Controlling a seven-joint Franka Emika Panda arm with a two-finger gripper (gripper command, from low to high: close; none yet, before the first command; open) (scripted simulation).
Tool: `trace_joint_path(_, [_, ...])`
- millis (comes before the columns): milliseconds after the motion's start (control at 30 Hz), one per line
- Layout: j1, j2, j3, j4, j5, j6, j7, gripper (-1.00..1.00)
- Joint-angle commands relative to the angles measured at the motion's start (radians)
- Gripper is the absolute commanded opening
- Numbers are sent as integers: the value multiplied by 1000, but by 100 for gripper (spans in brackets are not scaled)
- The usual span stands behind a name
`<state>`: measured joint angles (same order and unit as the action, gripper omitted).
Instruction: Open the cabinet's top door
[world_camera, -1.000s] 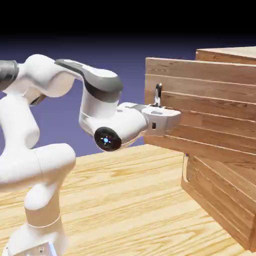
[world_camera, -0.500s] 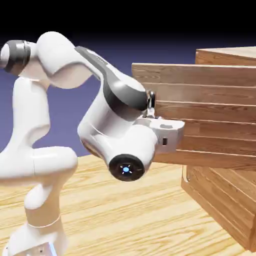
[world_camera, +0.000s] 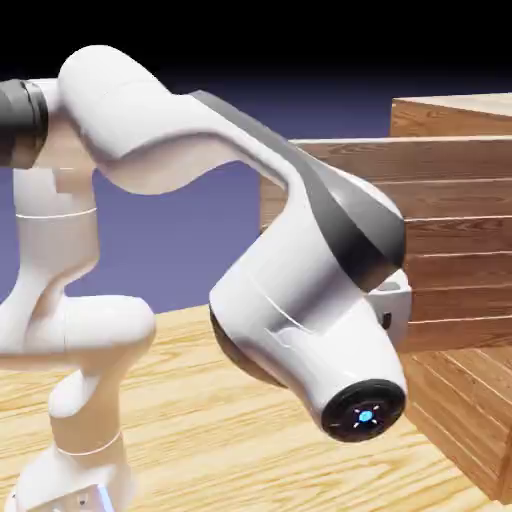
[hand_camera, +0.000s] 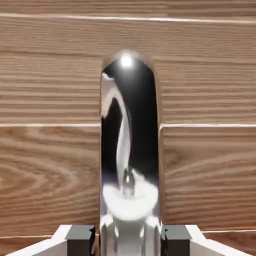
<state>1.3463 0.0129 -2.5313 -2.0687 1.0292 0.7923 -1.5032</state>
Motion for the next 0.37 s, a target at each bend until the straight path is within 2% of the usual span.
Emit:
trace_joint_path(0, [-5, -36, 2, 35, -21, -5, 5, -100])
trace_joint_path(333, [70, -371, 23, 398, -185, -93, 97, -100])
